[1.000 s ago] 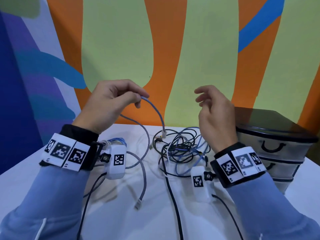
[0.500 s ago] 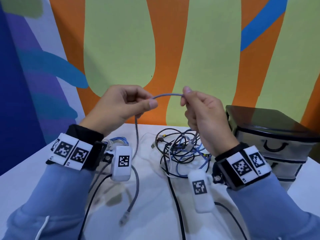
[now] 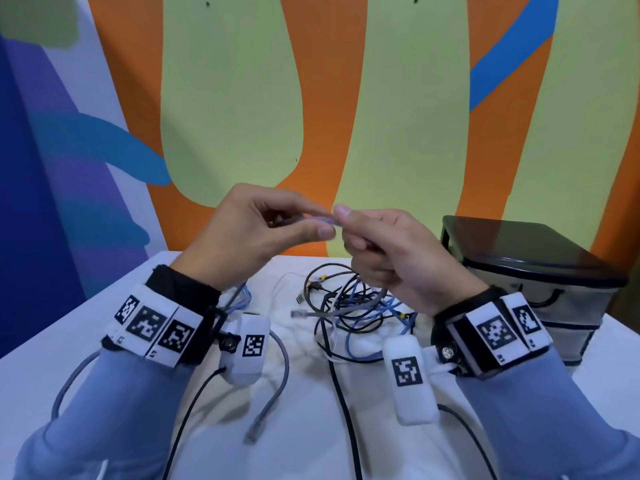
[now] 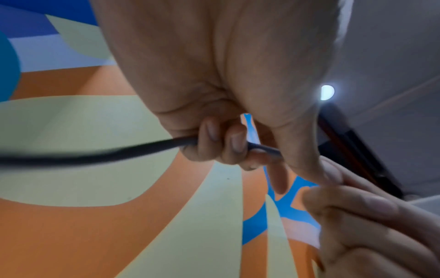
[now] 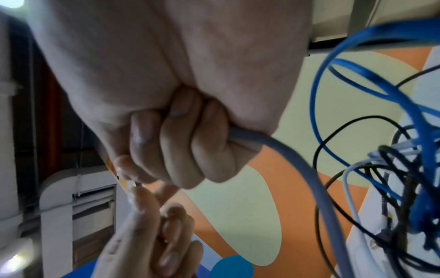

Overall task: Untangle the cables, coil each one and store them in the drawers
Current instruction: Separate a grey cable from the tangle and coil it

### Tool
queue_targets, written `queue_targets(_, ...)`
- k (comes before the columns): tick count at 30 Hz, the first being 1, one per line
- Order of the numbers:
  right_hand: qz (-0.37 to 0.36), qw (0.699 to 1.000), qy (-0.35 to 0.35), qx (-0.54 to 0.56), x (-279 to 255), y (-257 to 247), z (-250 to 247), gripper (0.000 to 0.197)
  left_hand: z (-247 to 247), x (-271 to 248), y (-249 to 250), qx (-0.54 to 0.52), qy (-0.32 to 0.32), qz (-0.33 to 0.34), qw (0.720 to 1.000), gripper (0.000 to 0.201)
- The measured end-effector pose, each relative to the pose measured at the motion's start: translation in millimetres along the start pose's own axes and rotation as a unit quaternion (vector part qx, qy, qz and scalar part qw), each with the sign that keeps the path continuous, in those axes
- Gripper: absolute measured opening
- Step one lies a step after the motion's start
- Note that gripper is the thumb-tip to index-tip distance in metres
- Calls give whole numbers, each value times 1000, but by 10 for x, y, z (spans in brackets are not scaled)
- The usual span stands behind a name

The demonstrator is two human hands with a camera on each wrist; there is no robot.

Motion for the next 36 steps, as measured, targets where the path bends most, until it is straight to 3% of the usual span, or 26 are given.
queue_targets(5, -15, 996, 23, 86, 25, -53, -92, 38, -181, 67, -312, 31, 94, -60, 993, 28)
queue_targets(10, 18, 996, -74, 47, -35, -23, 72, 46, 61, 18, -273, 152, 58, 27, 986, 25)
queue_targets(15, -21, 996, -36, 78, -1, -13, 89, 32, 65, 29, -215, 218, 67, 34, 973, 32)
queue_targets(19, -54, 987, 7, 148, 12, -46, 117, 33, 153, -22, -192, 327, -49, 9, 944, 15)
queue_targets(23, -109, 970, 69, 205, 74, -3, 60, 41, 355, -141, -31, 376, -162, 13, 912, 20)
queue_targets(26, -125, 967, 118, 187, 118, 63, 33, 41, 436, -229, 190, 350, -215, 38, 911, 33)
queue_targets(29, -115, 982, 128, 82, 111, 93, 61, 42, 376, -236, 355, 306, -222, 41, 925, 39)
queue_targets(33, -93, 985, 122, -82, 77, 139, 122, 38, 175, -148, 346, 145, -170, -41, 974, 25)
queue_targets(36, -77, 986, 85, -120, 71, 164, 143, 35, -2, -94, 231, 54, -107, -77, 990, 31)
Point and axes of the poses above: each hand's wrist, its own x-axis towards the middle knuckle, its own z-axis out of the palm, y = z × x, the point moved 2 cm from there along x, towards the middle knuckle, and after that the axes turned 11 degrees about y, right-handed, at the moved point
